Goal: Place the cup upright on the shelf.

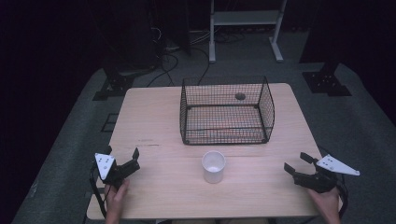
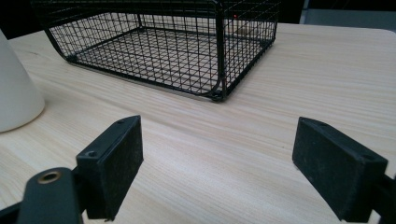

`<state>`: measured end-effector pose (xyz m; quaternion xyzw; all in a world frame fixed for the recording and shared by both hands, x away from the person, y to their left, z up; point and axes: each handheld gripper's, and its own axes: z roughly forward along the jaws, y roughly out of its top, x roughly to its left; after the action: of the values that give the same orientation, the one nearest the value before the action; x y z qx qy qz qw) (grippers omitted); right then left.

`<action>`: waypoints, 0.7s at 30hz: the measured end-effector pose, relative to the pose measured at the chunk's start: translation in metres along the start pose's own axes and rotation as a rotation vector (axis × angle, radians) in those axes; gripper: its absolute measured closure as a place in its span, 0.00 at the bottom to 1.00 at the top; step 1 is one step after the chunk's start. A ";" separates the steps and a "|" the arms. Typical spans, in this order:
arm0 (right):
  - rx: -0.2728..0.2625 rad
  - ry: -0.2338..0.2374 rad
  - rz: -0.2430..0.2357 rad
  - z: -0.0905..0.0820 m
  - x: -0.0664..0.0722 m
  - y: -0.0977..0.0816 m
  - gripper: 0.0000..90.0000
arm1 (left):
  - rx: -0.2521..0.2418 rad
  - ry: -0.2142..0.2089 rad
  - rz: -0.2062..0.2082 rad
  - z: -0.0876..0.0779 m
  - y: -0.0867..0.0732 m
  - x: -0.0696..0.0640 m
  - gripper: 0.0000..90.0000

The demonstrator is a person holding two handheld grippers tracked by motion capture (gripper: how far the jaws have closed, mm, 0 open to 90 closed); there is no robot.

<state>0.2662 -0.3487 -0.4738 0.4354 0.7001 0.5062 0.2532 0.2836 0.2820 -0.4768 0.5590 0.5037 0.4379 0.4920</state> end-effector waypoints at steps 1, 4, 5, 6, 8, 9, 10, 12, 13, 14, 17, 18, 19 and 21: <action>0.002 -0.001 -0.002 0.000 0.000 0.000 0.17 | 0.000 0.000 0.001 0.000 0.000 0.000 0.00; 0.004 0.001 -0.003 0.000 0.000 0.000 0.17 | -0.002 -0.002 0.001 0.000 0.000 0.000 0.00; 0.005 0.002 -0.003 0.000 0.001 0.000 0.17 | -0.001 -0.003 0.000 0.000 0.000 0.000 0.00; 0.005 0.004 -0.007 0.000 0.001 0.000 0.17 | -0.002 -0.004 0.000 0.000 0.000 0.000 0.00; -0.001 0.007 -0.020 -0.001 0.005 0.002 0.17 | -0.002 -0.003 -0.003 0.000 0.000 0.000 0.00; -0.004 0.015 -0.028 -0.001 0.006 0.004 0.17 | -0.002 -0.003 -0.003 -0.001 0.000 0.001 0.00; 0.000 0.022 -0.031 -0.001 0.008 0.005 0.17 | -0.004 -0.006 -0.003 -0.001 0.000 0.001 0.00; -0.001 0.035 -0.039 0.000 0.011 0.008 0.17 | -0.006 -0.009 -0.004 -0.001 0.000 0.000 0.00; -0.001 0.045 -0.044 0.001 0.013 0.009 0.17 | -0.006 -0.009 -0.004 -0.001 0.000 0.000 0.00; 0.005 0.049 -0.051 0.001 0.014 0.011 0.17 | -0.007 -0.009 -0.001 -0.001 0.000 0.000 0.00; 0.007 0.065 -0.067 0.003 0.019 0.016 0.17 | -0.006 -0.003 -0.001 -0.001 0.000 0.000 0.00; 0.006 0.069 -0.069 0.004 0.019 0.017 0.17 | -0.006 0.000 -0.002 -0.001 0.000 0.000 0.00; 0.005 0.074 -0.071 0.005 0.020 0.019 0.17 | -0.006 -0.001 -0.002 -0.001 0.000 0.000 0.00; 0.003 0.084 -0.078 0.007 0.022 0.023 0.17 | -0.006 -0.002 -0.002 -0.001 0.000 0.000 0.00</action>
<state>0.2688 -0.3242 -0.4533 0.3865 0.7273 0.5127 0.2425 0.2827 0.2824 -0.4766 0.5575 0.5025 0.4381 0.4948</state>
